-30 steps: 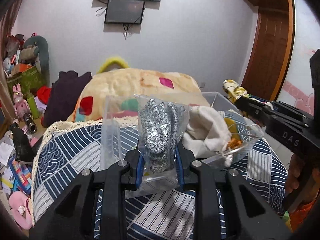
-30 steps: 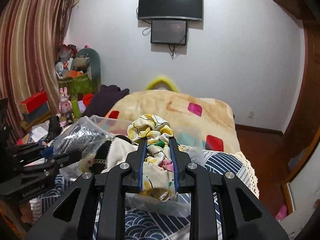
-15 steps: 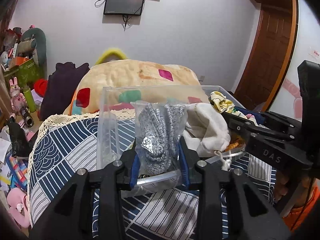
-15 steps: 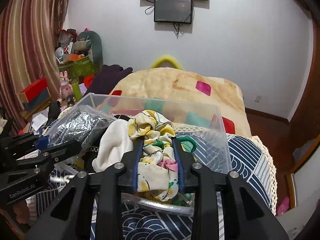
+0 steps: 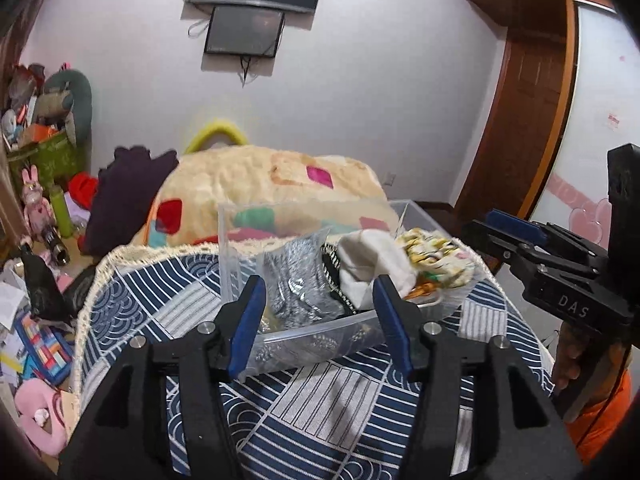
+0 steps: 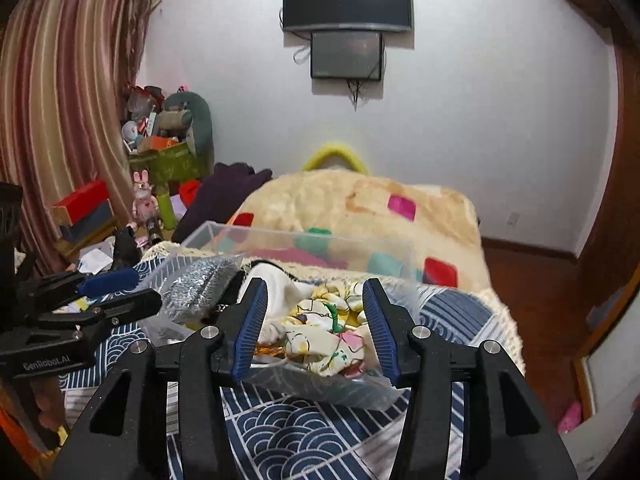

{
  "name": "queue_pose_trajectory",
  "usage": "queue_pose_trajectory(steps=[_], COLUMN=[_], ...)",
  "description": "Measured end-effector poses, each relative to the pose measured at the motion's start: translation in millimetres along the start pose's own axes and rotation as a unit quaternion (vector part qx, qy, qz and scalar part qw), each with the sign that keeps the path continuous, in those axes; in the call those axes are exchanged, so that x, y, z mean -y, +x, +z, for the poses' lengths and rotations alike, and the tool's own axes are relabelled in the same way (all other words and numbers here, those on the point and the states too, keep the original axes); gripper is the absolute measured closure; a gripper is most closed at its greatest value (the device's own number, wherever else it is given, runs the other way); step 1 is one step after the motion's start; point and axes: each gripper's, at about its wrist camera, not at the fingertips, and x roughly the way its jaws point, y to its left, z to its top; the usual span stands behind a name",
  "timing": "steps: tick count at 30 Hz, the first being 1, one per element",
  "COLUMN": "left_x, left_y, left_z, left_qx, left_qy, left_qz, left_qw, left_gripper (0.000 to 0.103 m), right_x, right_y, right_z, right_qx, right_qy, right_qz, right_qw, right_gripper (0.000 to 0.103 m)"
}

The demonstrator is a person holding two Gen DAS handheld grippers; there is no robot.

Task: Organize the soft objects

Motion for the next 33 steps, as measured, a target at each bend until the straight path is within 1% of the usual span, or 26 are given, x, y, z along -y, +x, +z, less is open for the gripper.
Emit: queue_pose_trajectory(steps=[4, 8, 13, 15, 16, 17, 18, 21, 22, 23, 24, 25, 26, 29, 33], left_x=[6, 15, 26, 30, 31, 31, 32, 36, 36, 37, 37, 37, 37, 37, 39], left_y=[-28, -54, -81, -90, -95, -99, -102, -105, -105, -106, -106, -106, -107, -108, -109], left_z=[1, -2, -8, -11, -13, -14, -17, -22, -23, -25, -27, -28, -29, -34, -37], left_qx=[0.03, 0.062, 0.088, 0.099, 0.104, 0.108, 0.111, 0.113, 0.114, 0.117, 0.12, 0.122, 0.124, 0.128, 0.134], left_qy=[0.005, 0.017, 0.031, 0.037, 0.037, 0.037, 0.037, 0.044, 0.045, 0.046, 0.046, 0.045, 0.044, 0.04, 0.043], left_qz=[-0.004, -0.004, -0.008, -0.005, -0.004, -0.005, -0.005, 0.003, 0.006, 0.009, 0.011, 0.012, 0.013, 0.012, 0.018], left_qw=[0.9995, 0.9979, 0.9956, 0.9944, 0.9939, 0.9934, 0.9931, 0.9926, 0.9924, 0.992, 0.9917, 0.9915, 0.9912, 0.991, 0.9899], left_gripper=[0.042, 0.042, 0.042, 0.037, 0.031, 0.027, 0.027, 0.025, 0.023, 0.019, 0.017, 0.015, 0.013, 0.008, 0.006], right_x=[-6, -9, -15, -17, -18, -19, -19, -24, -25, -27, -26, -27, -27, -27, -25], right_y=[-23, -44, -71, -79, -81, -84, -86, -88, -86, -87, -86, -86, -87, -86, -91], right_z=[0, 0, -4, -6, -6, -8, -10, -16, -18, -20, -22, -25, -28, -33, -38], right_qx=[0.025, 0.052, 0.085, 0.097, 0.1, 0.107, 0.111, 0.119, 0.116, 0.115, 0.114, 0.116, 0.119, 0.127, 0.129], right_qy=[-0.009, -0.004, 0.003, 0.004, 0.005, 0.008, 0.008, 0.002, 0.0, 0.0, 0.002, 0.004, 0.006, 0.002, 0.011], right_qz=[0.004, 0.015, 0.034, 0.041, 0.042, 0.045, 0.047, 0.032, 0.032, 0.033, 0.034, 0.034, 0.032, 0.017, 0.025], right_qw=[1.0, 0.999, 0.996, 0.994, 0.994, 0.993, 0.993, 0.992, 0.993, 0.993, 0.993, 0.993, 0.992, 0.992, 0.991], right_gripper=[0.057, 0.057, 0.057, 0.056, 0.051, 0.043, 0.041, 0.04, 0.04, 0.038, 0.036, 0.028, 0.022, 0.022, 0.021])
